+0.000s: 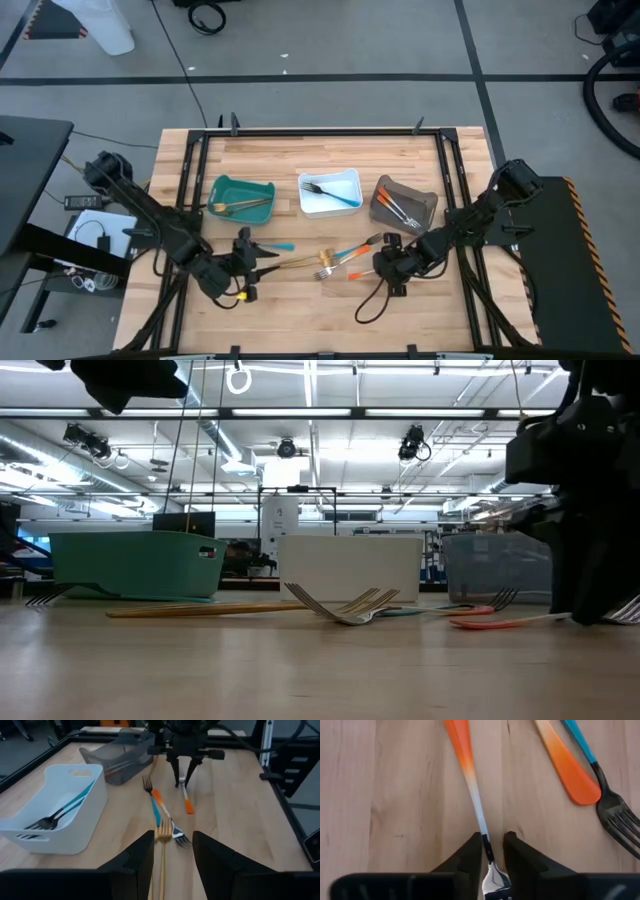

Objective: Sort silverware by color (type)
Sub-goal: Put the orange fork into the black bin

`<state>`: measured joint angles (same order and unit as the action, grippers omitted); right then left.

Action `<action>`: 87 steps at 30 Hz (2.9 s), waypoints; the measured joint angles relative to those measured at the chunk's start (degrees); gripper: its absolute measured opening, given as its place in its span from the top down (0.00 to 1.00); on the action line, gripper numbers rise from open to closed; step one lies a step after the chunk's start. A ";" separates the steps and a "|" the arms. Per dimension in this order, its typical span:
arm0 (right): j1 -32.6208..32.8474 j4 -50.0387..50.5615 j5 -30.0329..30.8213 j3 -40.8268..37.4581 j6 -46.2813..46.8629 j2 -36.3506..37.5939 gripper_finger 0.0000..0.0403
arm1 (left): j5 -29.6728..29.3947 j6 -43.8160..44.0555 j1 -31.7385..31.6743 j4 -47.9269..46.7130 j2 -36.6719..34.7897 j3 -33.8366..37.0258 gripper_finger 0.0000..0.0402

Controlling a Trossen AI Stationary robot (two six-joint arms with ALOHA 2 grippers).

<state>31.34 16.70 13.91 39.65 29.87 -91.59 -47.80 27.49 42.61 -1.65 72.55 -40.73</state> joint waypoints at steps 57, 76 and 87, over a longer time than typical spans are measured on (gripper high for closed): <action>-5.71 44.51 23.54 -0.27 30.56 30.33 0.98 | -1.01 0.28 -0.77 4.09 0.97 -0.02 0.64; -11.90 40.38 16.50 -1.76 28.74 24.85 0.98 | -2.02 -2.72 -1.71 5.79 0.51 -0.06 0.64; -12.50 37.43 16.41 -1.80 26.95 21.40 0.97 | 4.57 -2.64 -3.46 5.35 0.53 -0.04 0.64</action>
<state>18.84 54.13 30.33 37.85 56.82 -70.19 -43.23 24.85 39.15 3.70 73.08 -40.77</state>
